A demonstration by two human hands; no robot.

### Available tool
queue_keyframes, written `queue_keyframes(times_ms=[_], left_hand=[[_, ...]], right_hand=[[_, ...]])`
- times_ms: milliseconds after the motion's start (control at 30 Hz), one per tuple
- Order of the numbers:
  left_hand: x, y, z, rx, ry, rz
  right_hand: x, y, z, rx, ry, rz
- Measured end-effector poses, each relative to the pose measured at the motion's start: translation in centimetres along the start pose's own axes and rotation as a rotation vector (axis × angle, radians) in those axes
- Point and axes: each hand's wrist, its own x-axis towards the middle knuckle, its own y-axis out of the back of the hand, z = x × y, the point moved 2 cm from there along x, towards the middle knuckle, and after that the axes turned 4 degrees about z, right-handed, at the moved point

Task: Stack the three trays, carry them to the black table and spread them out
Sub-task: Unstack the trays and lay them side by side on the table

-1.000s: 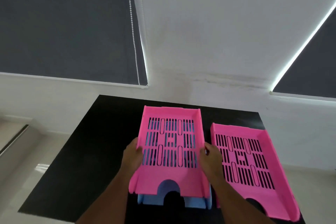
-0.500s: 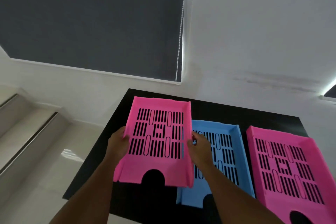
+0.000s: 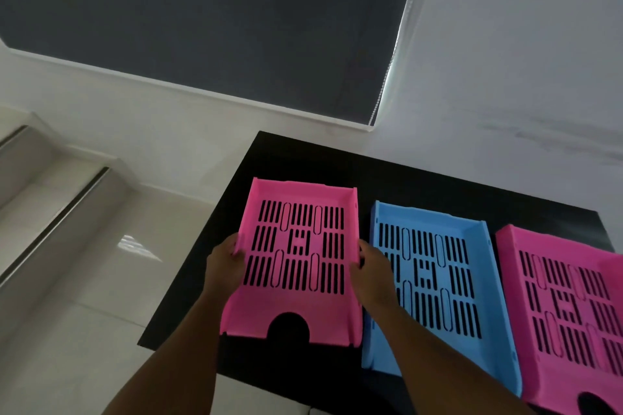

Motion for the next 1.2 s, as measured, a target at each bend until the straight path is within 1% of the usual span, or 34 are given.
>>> queue_keyframes(times_ms=[267, 400, 533, 600, 800, 900, 1067, 1133, 1200], left_hand=[[0.9, -0.9, 0.1, 0.031, 0.075, -0.002], [0.5, -1.0, 0.9, 0.059, 0.056, 0.013], [-0.3, -1.9, 2.6, 0.047, -0.019, 0.096], [-0.7, -3.0, 3.7, 0.065, -0.056, 0.102], [-3.1, -8.5, 7.6, 0.121, -0.128, -0.015], [-4.6, -12.0, 9.4, 0.171, -0.14, -0.132], [-7.3, -17.5, 11.0, 0.134, -0.128, -0.307], [-8.3, -18.9, 11.1, 0.101, -0.103, -0.323], [-9.3, -19.9, 10.9, 0.076, -0.101, -0.301]], right_hand=[[0.1, 0.5, 0.3, -0.094, -0.029, -0.045], [0.3, 1.3, 0.1, -0.138, -0.034, -0.002], [0.3, 3.8, 0.5, -0.079, -0.044, 0.097], [0.1, 5.5, 1.7, -0.049, -0.06, 0.143], [-0.5, 11.9, 6.4, -0.041, -0.166, 0.255], [-1.2, 15.4, 9.2, -0.046, -0.202, 0.314], [-2.4, 20.1, 14.9, -0.052, -0.265, 0.36], [-2.9, 21.0, 16.7, -0.057, -0.308, 0.381], [-3.5, 21.1, 18.1, 0.028, -0.378, 0.341]])
